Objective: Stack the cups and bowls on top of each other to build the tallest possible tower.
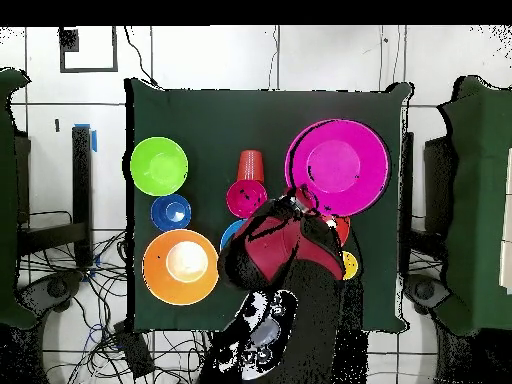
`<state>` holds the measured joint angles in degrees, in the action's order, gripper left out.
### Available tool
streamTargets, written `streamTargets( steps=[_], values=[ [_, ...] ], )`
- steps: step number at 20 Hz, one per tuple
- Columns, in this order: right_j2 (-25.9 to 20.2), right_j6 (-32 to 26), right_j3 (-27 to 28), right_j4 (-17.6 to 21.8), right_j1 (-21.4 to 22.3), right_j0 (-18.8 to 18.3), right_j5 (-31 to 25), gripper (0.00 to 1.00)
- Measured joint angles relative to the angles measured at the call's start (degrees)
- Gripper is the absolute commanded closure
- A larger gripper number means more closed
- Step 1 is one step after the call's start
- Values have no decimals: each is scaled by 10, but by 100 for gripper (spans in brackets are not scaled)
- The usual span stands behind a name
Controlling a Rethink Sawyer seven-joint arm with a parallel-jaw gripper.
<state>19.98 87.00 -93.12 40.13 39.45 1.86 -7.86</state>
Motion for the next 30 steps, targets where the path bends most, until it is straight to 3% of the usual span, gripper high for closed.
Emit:
streamTargets(
  steps=[11, 21, 30],
  values=[
    [47, 68, -46, -19, 0, 22, 0, 100],
    [47, 76, -83, -37, 1, 21, 0, 100],
    [16, 76, -106, -40, 18, -4, 0, 100]
  ],
)
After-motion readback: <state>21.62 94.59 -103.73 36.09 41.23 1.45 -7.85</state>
